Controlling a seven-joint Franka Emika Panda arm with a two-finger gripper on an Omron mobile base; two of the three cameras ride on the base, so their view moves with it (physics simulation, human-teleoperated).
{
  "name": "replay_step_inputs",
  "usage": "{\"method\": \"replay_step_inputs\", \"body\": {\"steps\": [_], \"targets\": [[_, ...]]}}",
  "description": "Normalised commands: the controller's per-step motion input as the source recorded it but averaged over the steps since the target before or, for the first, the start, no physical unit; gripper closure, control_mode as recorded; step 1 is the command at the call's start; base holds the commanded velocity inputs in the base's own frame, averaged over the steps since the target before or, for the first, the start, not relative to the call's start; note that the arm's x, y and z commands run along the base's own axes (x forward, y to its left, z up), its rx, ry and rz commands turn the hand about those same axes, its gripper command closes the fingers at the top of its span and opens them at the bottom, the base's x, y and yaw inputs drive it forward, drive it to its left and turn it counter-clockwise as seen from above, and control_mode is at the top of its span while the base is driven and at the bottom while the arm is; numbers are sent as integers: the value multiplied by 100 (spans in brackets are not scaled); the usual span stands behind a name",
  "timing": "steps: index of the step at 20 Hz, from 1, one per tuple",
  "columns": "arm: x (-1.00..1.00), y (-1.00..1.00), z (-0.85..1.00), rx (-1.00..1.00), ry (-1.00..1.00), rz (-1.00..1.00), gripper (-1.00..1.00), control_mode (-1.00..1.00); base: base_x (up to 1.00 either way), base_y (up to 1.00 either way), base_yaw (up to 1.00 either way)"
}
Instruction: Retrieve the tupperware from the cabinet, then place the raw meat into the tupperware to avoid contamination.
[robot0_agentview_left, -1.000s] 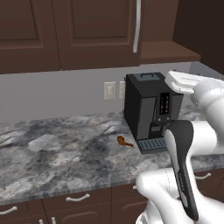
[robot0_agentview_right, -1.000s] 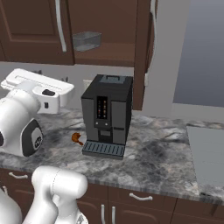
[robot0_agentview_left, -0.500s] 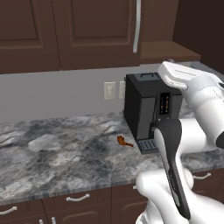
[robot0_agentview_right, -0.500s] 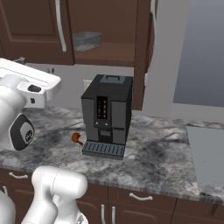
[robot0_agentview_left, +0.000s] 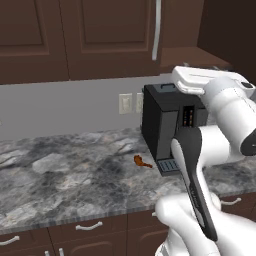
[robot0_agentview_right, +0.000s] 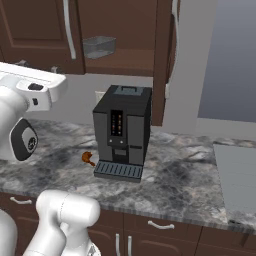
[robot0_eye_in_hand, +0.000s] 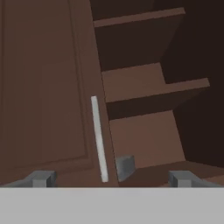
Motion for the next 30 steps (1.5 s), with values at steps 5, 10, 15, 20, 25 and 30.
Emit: {"method": "replay_step_inputs", "body": {"steps": [5, 10, 15, 20, 25, 30], "targets": [[43, 30, 0, -6, 0, 0, -100, -100, 0, 0, 0], [48, 23, -2, -4, 0, -2, -100, -100, 0, 0, 0], [49, 6, -5, -1, 0, 0, -100, -100, 0, 0, 0], [42, 0, -1, 0, -1, 0, -100, -100, 0, 0, 0], [44, 0, 0, 0, 0, 0, -100, -100, 0, 0, 0], [47, 0, 0, 0, 0, 0, -100, -100, 0, 0, 0]]}}
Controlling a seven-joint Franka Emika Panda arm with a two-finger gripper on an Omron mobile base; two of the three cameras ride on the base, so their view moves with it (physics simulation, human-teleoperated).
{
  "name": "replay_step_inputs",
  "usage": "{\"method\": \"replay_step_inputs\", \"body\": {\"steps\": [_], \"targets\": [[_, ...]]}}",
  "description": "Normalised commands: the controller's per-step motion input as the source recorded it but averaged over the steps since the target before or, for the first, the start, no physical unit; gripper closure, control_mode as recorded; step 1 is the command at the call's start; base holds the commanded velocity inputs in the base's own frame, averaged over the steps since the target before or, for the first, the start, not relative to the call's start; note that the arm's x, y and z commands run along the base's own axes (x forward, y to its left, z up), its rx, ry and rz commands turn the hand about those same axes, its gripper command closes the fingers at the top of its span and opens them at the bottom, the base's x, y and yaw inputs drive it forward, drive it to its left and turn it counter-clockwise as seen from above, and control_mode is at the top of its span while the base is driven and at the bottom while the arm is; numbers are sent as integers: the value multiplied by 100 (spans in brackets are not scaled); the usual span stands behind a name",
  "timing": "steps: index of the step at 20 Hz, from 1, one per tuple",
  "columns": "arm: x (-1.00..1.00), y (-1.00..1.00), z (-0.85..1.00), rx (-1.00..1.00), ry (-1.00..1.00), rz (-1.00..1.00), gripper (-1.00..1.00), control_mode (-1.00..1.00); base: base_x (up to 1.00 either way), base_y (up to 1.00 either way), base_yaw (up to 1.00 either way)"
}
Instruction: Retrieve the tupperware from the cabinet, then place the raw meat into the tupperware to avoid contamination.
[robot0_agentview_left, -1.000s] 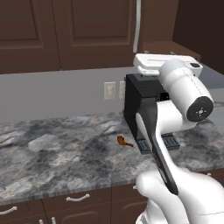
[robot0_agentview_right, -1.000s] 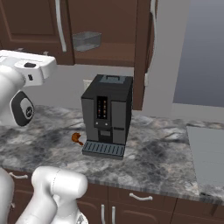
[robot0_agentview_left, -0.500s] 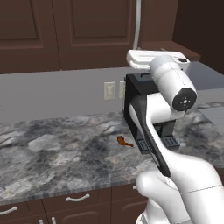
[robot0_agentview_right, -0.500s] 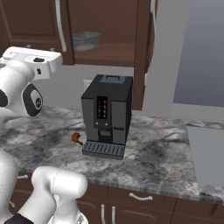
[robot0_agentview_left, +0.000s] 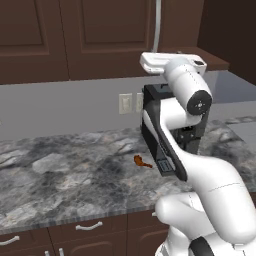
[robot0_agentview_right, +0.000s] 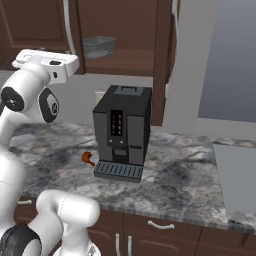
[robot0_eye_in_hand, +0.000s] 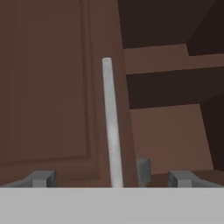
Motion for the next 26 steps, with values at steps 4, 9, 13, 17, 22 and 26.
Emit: {"method": "replay_step_inputs", "body": {"steps": [4, 9, 13, 17, 22, 26], "targets": [[44, 0, 0, 0, 0, 0, -100, -100, 0, 0, 0], [41, 0, 0, 0, 0, 0, -100, -100, 0, 0, 0], [38, 0, 0, 0, 0, 0, -100, -100, 0, 0, 0], [37, 0, 0, 0, 0, 0, -100, -100, 0, 0, 0], [38, 0, 0, 0, 0, 0, -100, -100, 0, 0, 0], [37, 0, 0, 0, 0, 0, -100, -100, 0, 0, 0]]}}
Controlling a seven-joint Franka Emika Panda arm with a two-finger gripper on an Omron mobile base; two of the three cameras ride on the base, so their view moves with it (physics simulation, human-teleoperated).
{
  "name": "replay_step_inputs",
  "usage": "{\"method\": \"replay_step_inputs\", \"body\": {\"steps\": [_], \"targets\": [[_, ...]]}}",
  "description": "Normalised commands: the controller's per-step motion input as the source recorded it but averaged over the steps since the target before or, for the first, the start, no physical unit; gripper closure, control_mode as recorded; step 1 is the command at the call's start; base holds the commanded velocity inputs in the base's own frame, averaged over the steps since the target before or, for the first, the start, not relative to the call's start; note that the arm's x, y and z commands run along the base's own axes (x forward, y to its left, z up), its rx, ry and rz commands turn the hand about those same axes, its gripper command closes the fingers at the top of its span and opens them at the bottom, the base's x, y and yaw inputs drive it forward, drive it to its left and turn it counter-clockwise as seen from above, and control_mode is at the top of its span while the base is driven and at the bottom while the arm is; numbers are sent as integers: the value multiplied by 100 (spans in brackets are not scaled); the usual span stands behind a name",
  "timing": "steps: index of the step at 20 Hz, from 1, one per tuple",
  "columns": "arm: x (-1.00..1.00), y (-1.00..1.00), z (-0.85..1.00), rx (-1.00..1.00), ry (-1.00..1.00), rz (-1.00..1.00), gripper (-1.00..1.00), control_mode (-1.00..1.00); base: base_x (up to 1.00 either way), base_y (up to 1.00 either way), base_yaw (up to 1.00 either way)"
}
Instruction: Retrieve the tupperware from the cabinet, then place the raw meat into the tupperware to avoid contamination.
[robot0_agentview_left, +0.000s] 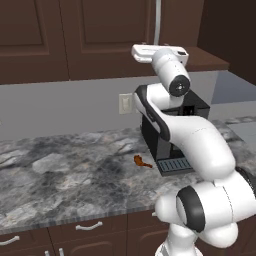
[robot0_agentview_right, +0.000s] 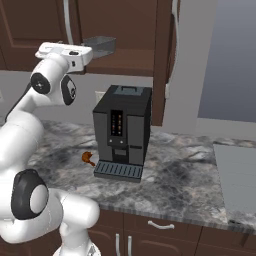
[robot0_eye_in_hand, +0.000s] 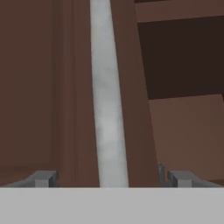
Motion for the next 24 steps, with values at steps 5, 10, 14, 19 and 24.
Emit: {"method": "replay_step_inputs", "body": {"steps": [5, 10, 14, 19, 24], "targets": [[34, 0, 0, 0, 0, 0, 100, -100, 0, 0, 0], [32, 0, 0, 0, 0, 0, 100, -100, 0, 0, 0], [23, -7, 0, 0, 0, 0, 100, -100, 0, 0, 0], [13, -27, 0, 0, 0, 2, 100, -100, 0, 0, 0], [6, -33, 0, 0, 0, 7, 100, -100, 0, 0, 0]]}}
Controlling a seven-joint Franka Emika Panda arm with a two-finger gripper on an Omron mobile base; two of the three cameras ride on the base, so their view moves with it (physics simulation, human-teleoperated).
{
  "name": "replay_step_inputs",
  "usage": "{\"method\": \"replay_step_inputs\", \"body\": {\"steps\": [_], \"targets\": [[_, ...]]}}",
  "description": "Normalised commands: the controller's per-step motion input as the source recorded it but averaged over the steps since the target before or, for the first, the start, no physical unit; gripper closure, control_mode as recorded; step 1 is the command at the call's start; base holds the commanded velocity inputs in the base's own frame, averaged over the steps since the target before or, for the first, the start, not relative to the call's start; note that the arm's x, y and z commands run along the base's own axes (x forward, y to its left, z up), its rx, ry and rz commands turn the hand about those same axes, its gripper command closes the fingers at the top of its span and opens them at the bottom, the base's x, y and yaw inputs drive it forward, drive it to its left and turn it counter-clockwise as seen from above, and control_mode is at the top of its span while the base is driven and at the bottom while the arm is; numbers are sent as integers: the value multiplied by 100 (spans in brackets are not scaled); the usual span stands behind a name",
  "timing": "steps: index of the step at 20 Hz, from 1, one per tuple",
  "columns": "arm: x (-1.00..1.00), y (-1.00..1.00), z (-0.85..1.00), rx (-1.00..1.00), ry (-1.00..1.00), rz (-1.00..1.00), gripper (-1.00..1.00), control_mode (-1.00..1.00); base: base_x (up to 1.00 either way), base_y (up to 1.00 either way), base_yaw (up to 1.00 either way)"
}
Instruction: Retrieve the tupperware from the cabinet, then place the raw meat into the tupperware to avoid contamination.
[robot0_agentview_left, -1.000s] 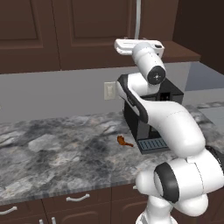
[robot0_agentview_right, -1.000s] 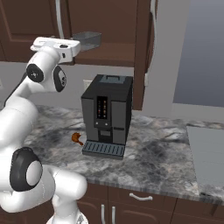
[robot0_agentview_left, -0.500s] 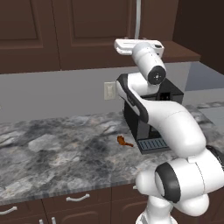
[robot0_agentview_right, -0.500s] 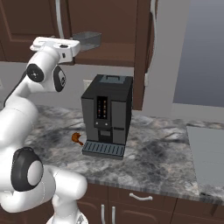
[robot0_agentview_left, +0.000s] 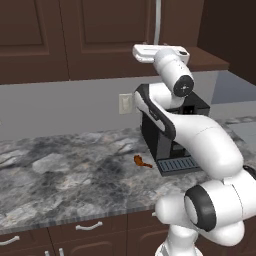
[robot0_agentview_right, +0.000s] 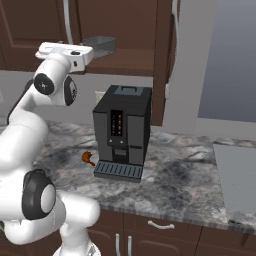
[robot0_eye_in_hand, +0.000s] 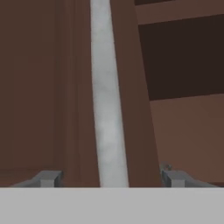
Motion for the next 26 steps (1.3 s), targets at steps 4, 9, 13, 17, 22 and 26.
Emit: {"method": "replay_step_inputs", "body": {"steps": [4, 9, 13, 17, 22, 26], "targets": [[0, -30, 0, 0, 0, 12, 100, -100, 0, 0, 0], [6, -14, 1, 0, 2, 9, 100, -100, 0, 0, 0], [15, 15, 0, 0, 4, 0, 100, -100, 0, 0, 0], [-14, 45, 0, -7, 9, -2, 100, -100, 0, 0, 0], [-32, 64, -3, -11, 14, -2, 100, -100, 0, 0, 0], [-41, 62, -5, -11, 14, -2, 100, -100, 0, 0, 0]]}}
